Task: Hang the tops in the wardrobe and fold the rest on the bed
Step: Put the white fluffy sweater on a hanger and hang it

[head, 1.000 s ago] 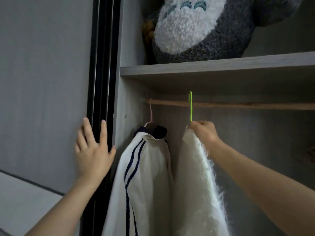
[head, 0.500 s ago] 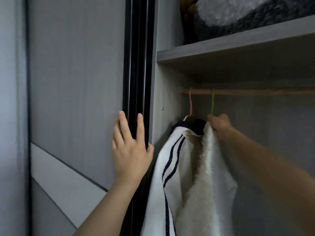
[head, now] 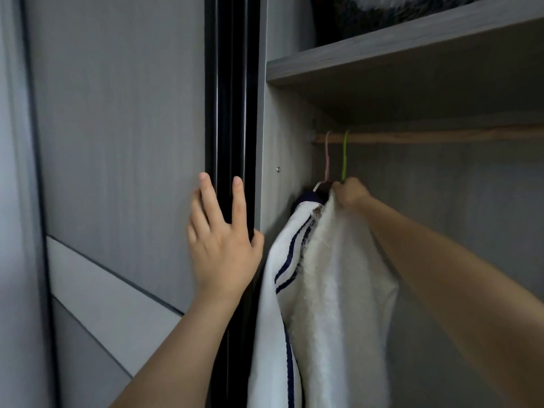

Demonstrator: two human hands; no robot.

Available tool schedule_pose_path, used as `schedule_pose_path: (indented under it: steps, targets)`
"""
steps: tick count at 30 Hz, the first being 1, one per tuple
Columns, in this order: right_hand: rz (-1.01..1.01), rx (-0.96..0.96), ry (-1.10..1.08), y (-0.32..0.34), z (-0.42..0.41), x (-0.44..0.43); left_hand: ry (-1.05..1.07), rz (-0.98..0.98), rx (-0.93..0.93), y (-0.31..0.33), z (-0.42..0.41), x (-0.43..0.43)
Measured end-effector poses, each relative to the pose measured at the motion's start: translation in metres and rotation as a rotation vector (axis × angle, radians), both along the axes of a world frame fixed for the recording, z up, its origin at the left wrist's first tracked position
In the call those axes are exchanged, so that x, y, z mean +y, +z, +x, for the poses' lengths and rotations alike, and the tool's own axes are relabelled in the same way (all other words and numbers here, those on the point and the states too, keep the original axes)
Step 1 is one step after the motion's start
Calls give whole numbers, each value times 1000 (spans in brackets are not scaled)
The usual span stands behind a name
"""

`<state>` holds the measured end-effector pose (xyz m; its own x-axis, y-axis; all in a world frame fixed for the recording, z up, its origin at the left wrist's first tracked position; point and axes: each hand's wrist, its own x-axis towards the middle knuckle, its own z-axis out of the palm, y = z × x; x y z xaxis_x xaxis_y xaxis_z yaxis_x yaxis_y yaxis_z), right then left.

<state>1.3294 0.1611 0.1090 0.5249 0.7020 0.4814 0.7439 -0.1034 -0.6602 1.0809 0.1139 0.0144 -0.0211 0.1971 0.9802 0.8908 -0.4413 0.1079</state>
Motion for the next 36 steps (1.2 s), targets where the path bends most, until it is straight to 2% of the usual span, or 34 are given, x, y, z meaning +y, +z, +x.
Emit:
schedule_pose_path:
  steps: [4, 7, 9, 12, 14, 18, 21, 23, 26, 28, 31, 33, 36]
  targets:
    - [16, -166, 12, -26, 21, -35, 1, -20, -9, 3, -1, -1]
    - [-81, -314, -34, -53, 47, -72, 13, -42, 4, 3, -2, -3]
    - [-163, -550, -155, -61, 65, -104, 6, -67, 2, 2, -2, -4]
    - [-136, -1013, -325, -52, 87, -168, -45, -75, -5, 3, -2, -6]
    - [-161, -1207, -417, -45, 101, -215, -105, -59, -14, 3, -3, -8]
    - [-430, -1195, -705, -34, 117, -305, -294, -59, -128, -10, 16, -22]
    - [-517, -1121, -871, -34, 125, -359, -358, 94, -20, -31, 63, -39]
    - [-603, -1066, -942, -28, 129, -390, -434, 126, 44, -40, 102, -53]
    - [-537, -1055, -1019, -31, 151, -434, -564, 82, 77, -42, 151, -79]
    - [-547, -1132, -1107, -33, 151, -455, -627, 31, 125, -43, 176, -93]
    - [-690, -1094, -1220, -40, 156, -483, -703, -89, 197, -46, 206, -110]
    - [-820, -961, -1224, -42, 156, -498, -744, -173, 226, -47, 222, -119]
    - [-918, -900, -1190, -42, 157, -513, -784, -232, 260, -49, 236, -129]
